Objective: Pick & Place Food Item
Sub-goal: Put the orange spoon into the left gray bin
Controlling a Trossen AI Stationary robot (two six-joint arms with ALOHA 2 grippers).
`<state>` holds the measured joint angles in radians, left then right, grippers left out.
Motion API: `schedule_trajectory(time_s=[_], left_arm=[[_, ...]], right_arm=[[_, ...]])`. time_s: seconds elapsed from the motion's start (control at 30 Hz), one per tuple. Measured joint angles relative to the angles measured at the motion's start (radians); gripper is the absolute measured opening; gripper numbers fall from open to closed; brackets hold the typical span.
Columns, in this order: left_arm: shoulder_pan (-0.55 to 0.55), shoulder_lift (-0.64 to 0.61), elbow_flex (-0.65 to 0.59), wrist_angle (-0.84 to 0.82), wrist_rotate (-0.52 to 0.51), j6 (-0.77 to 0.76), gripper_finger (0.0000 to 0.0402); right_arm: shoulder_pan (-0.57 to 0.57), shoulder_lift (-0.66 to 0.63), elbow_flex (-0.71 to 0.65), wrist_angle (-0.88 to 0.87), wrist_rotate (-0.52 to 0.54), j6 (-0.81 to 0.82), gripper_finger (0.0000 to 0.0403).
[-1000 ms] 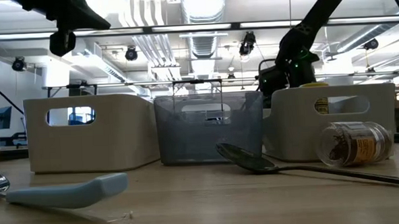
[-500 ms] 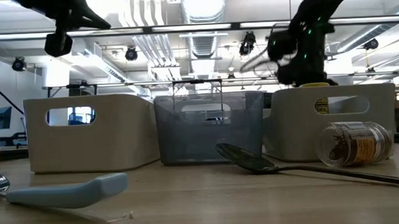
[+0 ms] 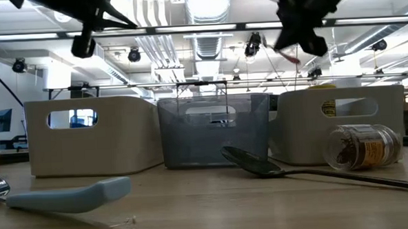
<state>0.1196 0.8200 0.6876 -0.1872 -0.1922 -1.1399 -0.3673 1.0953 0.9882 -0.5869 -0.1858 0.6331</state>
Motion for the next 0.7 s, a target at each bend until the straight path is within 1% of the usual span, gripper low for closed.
schedule_trajectory(time_s=[0.13,0.27,0.37,0.53,0.6,0.7], left_arm=[[0.001,0.045,0.000,0.019,-0.003,-0.024,0.0008],[0.001,0.080,0.000,0.056,0.004,-0.017,0.0008],[0.001,0.104,0.000,0.109,0.034,-0.016,0.0008],[0.001,0.140,0.000,0.174,0.063,-0.016,0.0010],[0.001,0.147,0.000,0.172,0.076,-0.025,0.0019],[0.001,0.153,0.000,0.171,0.086,-0.043,0.0051]], right_arm=[[0.082,0.022,0.000,0.137,0.012,0.040,0.0008],[0.141,0.069,0.000,0.232,0.028,0.057,0.0008],[0.168,0.113,0.001,0.272,0.028,0.064,0.0008],[0.196,0.201,0.027,0.277,0.024,0.068,0.0008],[0.210,0.238,0.052,0.277,0.022,0.066,0.0008],[0.227,0.292,0.105,0.277,0.002,0.047,0.0008]])
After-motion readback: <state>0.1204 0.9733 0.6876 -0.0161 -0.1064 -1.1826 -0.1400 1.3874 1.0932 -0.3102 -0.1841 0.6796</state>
